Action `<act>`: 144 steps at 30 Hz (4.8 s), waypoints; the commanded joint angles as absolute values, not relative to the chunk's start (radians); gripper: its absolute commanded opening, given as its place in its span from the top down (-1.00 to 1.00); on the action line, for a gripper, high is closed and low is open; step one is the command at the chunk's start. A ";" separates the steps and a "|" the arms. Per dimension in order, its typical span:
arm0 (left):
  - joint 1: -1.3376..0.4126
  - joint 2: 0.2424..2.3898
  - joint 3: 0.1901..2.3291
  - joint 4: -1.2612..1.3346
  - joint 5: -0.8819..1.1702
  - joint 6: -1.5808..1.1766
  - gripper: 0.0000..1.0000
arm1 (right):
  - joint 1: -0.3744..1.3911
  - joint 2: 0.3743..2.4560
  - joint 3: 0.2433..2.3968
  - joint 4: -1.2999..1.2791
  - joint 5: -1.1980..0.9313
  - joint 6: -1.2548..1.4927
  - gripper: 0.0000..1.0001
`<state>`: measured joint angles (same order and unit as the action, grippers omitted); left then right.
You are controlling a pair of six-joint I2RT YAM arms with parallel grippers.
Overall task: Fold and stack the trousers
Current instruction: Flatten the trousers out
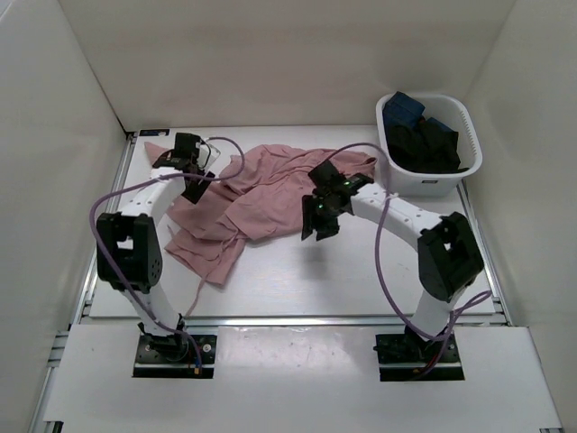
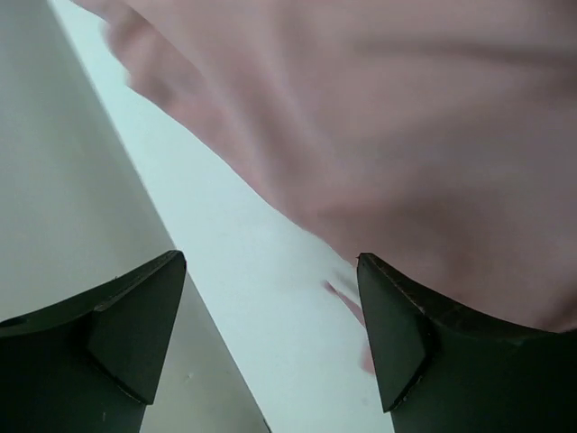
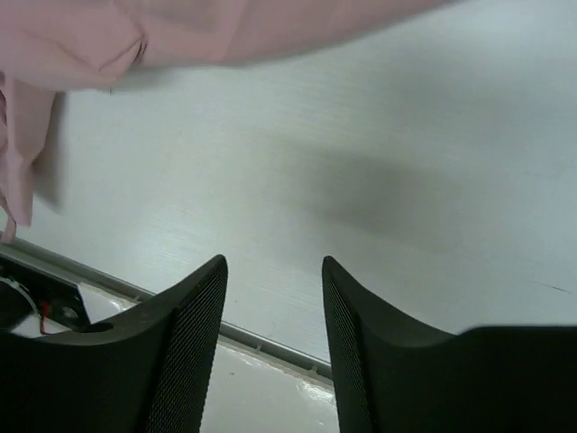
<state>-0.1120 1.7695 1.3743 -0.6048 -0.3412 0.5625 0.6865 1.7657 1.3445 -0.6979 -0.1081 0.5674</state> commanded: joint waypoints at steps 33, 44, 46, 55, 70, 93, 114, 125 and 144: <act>-0.478 1.542 0.954 -0.914 0.090 0.534 0.72 | 0.383 2.525 2.296 -0.612 -0.006 0.899 -0.87; -0.430 1.304 0.940 -1.058 -0.049 0.485 -0.43 | 0.396 2.306 2.050 -0.776 0.142 0.824 0.99; -0.375 1.269 0.940 -1.069 -0.075 0.498 -0.53 | 0.405 2.120 1.908 -0.802 0.175 0.815 1.00; 0.014 1.204 0.899 -0.928 -0.155 0.589 -0.75 | 0.443 1.424 1.304 -0.836 0.271 0.888 1.00; 0.245 1.883 1.341 -0.910 0.140 0.365 -0.76 | 0.454 1.094 1.072 -0.827 0.321 0.879 1.00; 0.388 1.330 1.578 -1.316 -0.139 0.703 0.72 | 0.486 0.663 1.383 -0.997 0.468 0.920 1.00; 0.072 2.382 2.371 -1.238 -0.402 0.620 0.04 | 0.238 1.580 1.766 -0.910 0.660 0.808 0.70; -0.012 1.709 1.590 -1.218 -0.078 0.638 -0.88 | 0.229 1.341 1.498 -0.945 0.531 0.704 -0.58; -0.380 1.684 0.916 -0.985 -0.156 0.520 -1.00 | -0.081 1.526 0.957 -0.414 0.086 0.594 -0.61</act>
